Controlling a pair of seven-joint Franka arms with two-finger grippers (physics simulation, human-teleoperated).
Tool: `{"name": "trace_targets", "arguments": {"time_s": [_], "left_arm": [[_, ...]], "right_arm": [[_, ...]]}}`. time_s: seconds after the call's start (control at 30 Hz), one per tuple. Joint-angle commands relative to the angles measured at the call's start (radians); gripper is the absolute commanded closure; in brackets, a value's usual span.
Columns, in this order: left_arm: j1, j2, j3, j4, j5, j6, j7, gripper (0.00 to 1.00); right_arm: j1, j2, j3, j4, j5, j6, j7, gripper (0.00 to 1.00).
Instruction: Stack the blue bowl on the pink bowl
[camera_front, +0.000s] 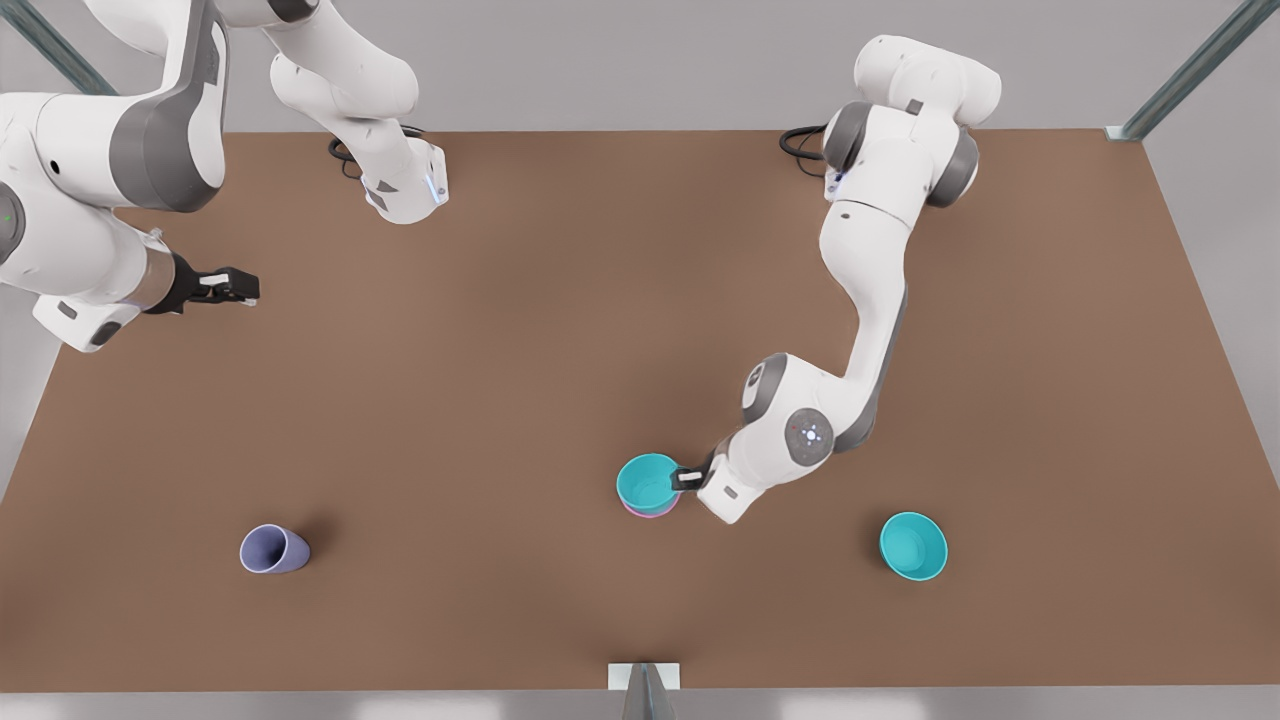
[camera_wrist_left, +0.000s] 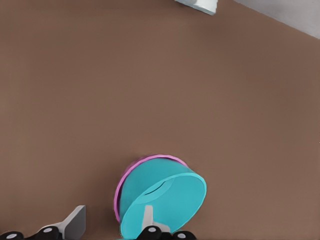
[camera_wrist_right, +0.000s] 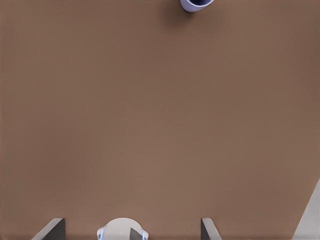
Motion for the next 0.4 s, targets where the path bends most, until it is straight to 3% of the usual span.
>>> {"name": "trace_targets", "arguments": {"time_s": [0.0,0.03,0.07,0.13,0.17,0.2,0.23,0.37], "left_arm": [[0.009,-0.116,0.147,0.002,0.073,-0.469,0.106,0.00],[0.007,-0.222,0.266,0.004,0.125,-0.643,0.261,0.00],[0.009,-0.296,0.316,0.013,0.250,-0.758,0.427,0.00],[0.015,-0.389,0.321,0.002,0.265,-0.786,0.431,0.00],[0.044,-0.424,0.262,-0.037,0.300,-0.778,0.439,0.00],[0.214,-0.553,-0.027,-0.189,0.437,-0.702,0.441,0.00],[0.311,-0.638,-0.119,-0.254,0.455,-0.662,0.445,0.00],[0.317,-0.724,-0.107,-0.329,0.406,-0.634,0.448,0.00]], "right_arm": [[0.000,-0.001,0.000,0.000,0.000,0.000,-0.011,0.00],[0.000,-0.001,0.000,0.000,0.000,0.000,-0.011,0.00],[0.000,-0.001,0.000,0.000,0.000,0.000,-0.011,0.00],[0.000,-0.004,0.000,0.000,0.000,0.001,-0.011,0.00],[0.000,-0.004,0.000,0.000,0.000,0.001,-0.011,0.00],[0.000,-0.004,0.000,0.002,0.000,0.001,-0.011,0.00],[0.000,-0.004,0.000,0.002,0.000,0.001,-0.011,0.00],[0.000,-0.004,0.000,0.002,-0.001,0.001,-0.010,0.00]]}}
